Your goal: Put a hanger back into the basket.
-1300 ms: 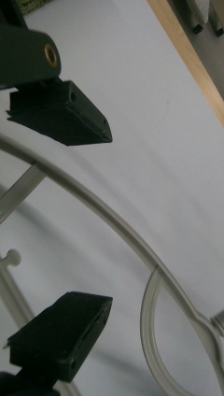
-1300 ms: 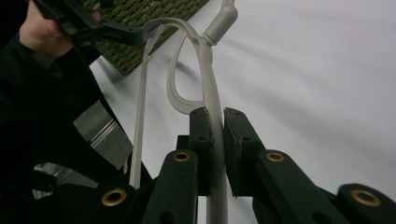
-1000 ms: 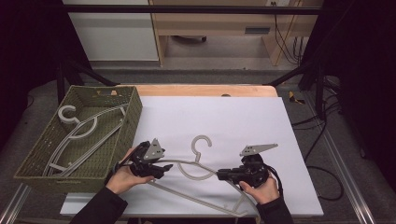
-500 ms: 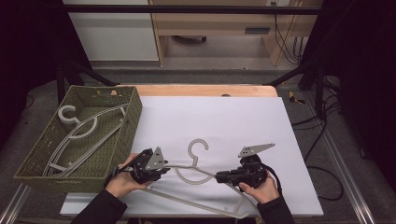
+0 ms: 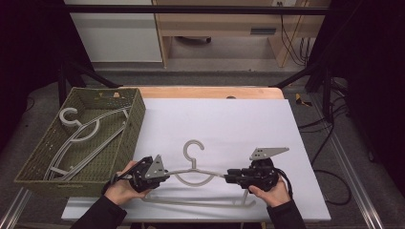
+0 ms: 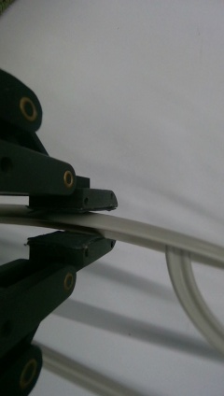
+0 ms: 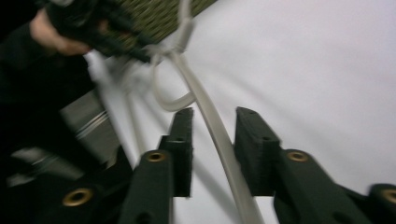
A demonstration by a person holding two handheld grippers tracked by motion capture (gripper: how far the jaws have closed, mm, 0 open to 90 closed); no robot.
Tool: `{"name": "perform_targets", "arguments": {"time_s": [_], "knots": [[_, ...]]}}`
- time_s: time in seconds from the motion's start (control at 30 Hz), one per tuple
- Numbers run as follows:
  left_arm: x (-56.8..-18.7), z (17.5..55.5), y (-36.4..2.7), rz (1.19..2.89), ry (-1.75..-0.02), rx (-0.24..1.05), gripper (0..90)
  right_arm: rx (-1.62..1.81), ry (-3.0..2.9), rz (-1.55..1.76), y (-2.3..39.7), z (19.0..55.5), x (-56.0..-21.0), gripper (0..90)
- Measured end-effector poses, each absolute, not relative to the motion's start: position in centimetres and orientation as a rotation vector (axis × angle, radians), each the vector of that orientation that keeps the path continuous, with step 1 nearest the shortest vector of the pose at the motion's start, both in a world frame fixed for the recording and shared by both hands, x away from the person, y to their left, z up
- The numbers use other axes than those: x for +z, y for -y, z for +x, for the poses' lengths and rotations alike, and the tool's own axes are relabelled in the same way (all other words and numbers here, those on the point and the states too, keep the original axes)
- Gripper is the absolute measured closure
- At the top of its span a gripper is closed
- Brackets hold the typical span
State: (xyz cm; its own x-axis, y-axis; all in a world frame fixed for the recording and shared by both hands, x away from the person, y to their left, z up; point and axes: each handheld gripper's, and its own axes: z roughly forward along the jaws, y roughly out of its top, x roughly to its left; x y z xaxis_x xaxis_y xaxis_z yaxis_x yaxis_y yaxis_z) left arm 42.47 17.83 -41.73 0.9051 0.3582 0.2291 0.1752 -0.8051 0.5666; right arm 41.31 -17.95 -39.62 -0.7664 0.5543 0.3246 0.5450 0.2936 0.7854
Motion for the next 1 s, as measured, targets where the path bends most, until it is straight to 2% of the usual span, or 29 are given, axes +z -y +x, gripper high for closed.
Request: {"name": "perform_targets", "arguments": {"time_s": [0.1,0.3,0.47,0.63,1.0], "knots": [[-41.6,42.6,-18.0,2.477,-0.442,0.420,81.8,1.553,-2.420,1.086,18.9,41.3,-39.2,64.1],[-41.2,42.7,-18.6,2.444,-0.548,0.451,81.8,1.561,-2.224,1.101,20.2,41.1,-38.7,42.5],[-40.7,42.7,-18.8,2.411,-0.626,0.481,81.9,1.511,-2.148,1.123,20.8,41.3,-39.0,30.9],[-40.1,42.5,-19.4,2.313,-0.728,0.499,81.9,1.464,-2.078,1.147,21.5,41.3,-39.4,23.1],[-37.4,41.8,-21.3,2.189,-0.814,0.539,81.9,1.355,-1.984,1.205,24.2,41.5,-40.2,8.3]]}}
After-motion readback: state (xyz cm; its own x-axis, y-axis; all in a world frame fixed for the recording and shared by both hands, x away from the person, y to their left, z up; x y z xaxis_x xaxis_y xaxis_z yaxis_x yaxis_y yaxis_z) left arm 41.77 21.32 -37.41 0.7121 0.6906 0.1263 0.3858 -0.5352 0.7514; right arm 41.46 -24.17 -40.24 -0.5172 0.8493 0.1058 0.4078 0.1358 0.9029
